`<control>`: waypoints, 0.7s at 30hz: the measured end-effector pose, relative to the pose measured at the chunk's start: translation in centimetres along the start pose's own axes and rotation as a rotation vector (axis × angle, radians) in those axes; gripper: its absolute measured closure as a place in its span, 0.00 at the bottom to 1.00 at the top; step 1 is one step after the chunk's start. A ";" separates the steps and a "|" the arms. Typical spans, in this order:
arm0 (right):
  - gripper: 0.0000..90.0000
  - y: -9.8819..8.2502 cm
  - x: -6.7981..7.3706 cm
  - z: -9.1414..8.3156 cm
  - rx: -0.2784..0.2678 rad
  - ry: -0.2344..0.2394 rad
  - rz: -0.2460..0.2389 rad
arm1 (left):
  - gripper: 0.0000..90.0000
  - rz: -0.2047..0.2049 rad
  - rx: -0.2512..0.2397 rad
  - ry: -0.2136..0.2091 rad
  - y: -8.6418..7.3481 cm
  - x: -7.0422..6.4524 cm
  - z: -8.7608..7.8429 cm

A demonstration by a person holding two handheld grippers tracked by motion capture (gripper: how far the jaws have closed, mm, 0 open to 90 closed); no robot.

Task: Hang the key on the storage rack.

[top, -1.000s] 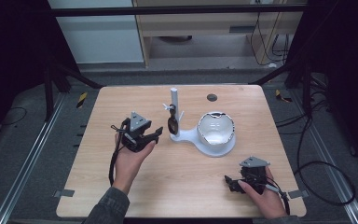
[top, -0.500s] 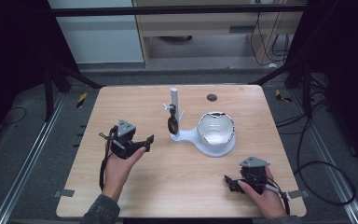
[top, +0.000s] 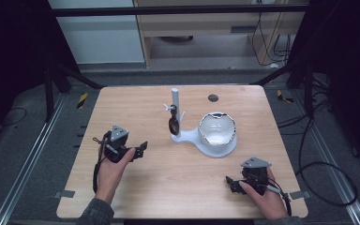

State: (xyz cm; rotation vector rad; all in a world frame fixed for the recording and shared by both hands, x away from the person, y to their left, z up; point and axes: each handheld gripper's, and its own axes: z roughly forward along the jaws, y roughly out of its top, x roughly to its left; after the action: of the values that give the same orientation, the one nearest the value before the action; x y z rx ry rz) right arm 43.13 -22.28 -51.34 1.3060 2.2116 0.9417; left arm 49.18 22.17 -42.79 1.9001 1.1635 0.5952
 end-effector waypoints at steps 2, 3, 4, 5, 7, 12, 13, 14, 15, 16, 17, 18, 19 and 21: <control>0.00 0.0 0.0 0.0 0.000 0.000 0.001 | 0.16 -0.001 0.007 0.002 -0.3 0.3 0.0; 0.00 0.0 0.0 0.0 0.000 0.000 0.000 | 0.15 0.001 0.012 0.006 -0.4 0.5 0.0; 0.00 0.0 0.0 0.0 0.000 0.000 0.001 | 0.15 0.007 0.024 0.012 -0.7 0.7 -0.1; 0.00 0.0 0.0 0.0 0.000 0.000 0.001 | 0.15 0.007 0.024 0.012 -0.7 0.7 -0.1; 0.00 0.0 0.0 0.0 0.000 0.000 0.001 | 0.15 0.005 0.032 0.012 -1.0 1.0 -0.1; 0.00 0.0 0.0 0.0 0.000 0.000 0.001 | 0.13 0.039 0.078 0.017 -1.6 1.3 0.0; 0.00 0.0 0.0 0.0 -0.001 -0.001 -0.002 | 0.12 0.041 0.077 0.016 -1.7 1.3 0.0; 0.00 0.0 0.0 0.0 -0.001 0.001 0.000 | 0.12 0.041 0.083 0.013 -1.8 1.3 -0.1; 0.00 0.0 0.0 0.0 -0.001 0.001 0.000 | 0.12 0.040 0.084 0.011 -1.9 1.3 -0.1; 0.00 0.0 0.0 0.0 -0.002 -0.001 -0.002 | 0.12 0.046 0.094 0.011 -2.0 1.3 -0.1; 0.00 0.0 0.0 0.0 -0.001 0.001 0.000 | 0.12 0.057 0.105 0.010 -2.2 1.4 0.0; 0.00 0.0 0.0 0.0 -0.001 0.001 0.000 | 0.12 0.057 0.105 0.010 -2.2 1.4 0.0; 0.00 0.0 0.0 0.0 -0.001 0.001 0.000 | 0.12 0.064 0.112 0.015 -2.3 1.4 0.0; 0.00 0.0 0.0 0.0 -0.002 -0.002 -0.004 | 0.11 0.067 0.124 0.013 -2.5 1.5 -0.1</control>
State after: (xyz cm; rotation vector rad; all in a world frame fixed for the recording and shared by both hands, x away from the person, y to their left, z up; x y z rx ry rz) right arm 43.18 -22.26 -51.36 1.3009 2.2102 0.9411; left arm 48.56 24.17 -44.83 2.0495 1.1729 0.5837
